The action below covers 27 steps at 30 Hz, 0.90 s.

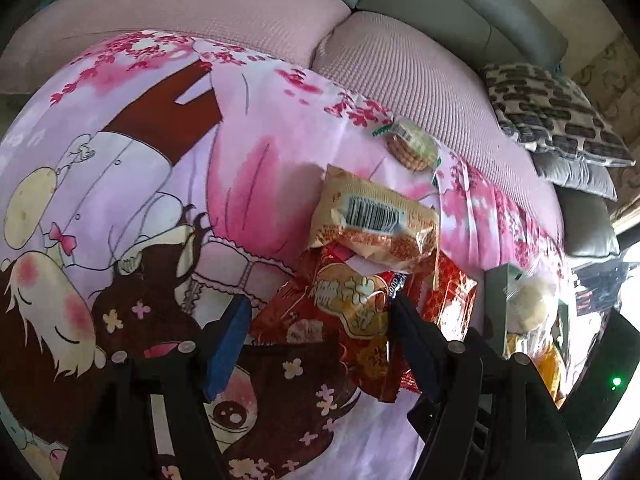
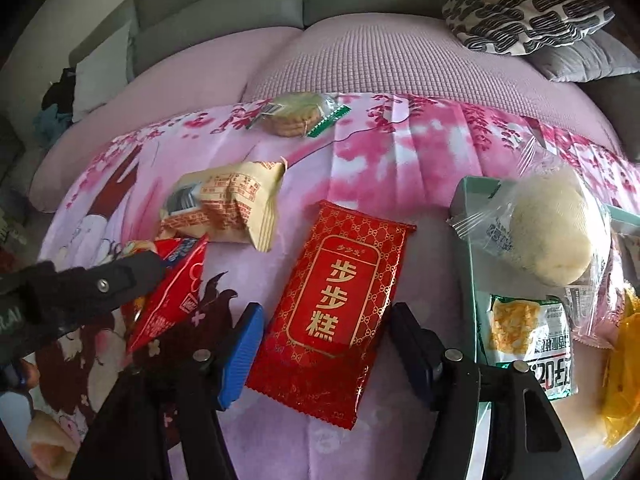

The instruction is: Organize snacks

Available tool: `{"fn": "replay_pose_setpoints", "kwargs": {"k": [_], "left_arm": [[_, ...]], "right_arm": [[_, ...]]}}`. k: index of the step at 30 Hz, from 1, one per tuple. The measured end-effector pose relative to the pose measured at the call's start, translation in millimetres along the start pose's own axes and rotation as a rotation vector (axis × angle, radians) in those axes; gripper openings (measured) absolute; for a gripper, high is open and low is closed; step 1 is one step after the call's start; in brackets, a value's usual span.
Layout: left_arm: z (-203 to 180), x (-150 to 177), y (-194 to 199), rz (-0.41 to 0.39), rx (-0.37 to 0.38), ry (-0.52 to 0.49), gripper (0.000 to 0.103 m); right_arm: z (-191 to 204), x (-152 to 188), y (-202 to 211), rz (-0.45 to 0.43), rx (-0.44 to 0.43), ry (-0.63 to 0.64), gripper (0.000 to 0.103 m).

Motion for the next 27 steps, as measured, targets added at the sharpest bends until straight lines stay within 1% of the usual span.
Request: {"fn": "replay_pose_setpoints", "kwargs": {"k": [3, 5, 10, 17, 27], "left_arm": [[-3.2, 0.6, 1.4, -0.008, 0.003, -0.012, 0.065], [-5.4, 1.1, 3.4, -0.016, -0.008, -0.024, 0.063], [-13.1, 2.0, 7.7, -0.025, -0.015, -0.053, 0.055], [-24.4, 4.2, 14.5, -0.038, -0.010, -0.089, 0.052], [-38.4, 5.5, 38.2, -0.091, 0.008, -0.118, 0.052]], "right_arm": [[3.7, 1.7, -2.5, -0.007, 0.030, 0.014, 0.062], [2.2, 3.2, -1.9, -0.010, 0.035, 0.011, 0.057], [-1.9, 9.4, 3.7, -0.014, 0.023, -0.009, 0.053], [-8.3, 17.2, 22.2, -0.033, -0.017, -0.037, 0.050], [-15.5, 29.4, 55.4, -0.078, -0.060, -0.067, 0.049]]}}
Point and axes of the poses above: each gripper's, at about its wrist camera, not at the fingertips, and y roughly against the way its jaws point, z to its left, x to its underside, the point moved 5 cm from there along -y, roughly the way its jaws point, and after that the axes turned 5 degrees about x, right-handed, at the moved point
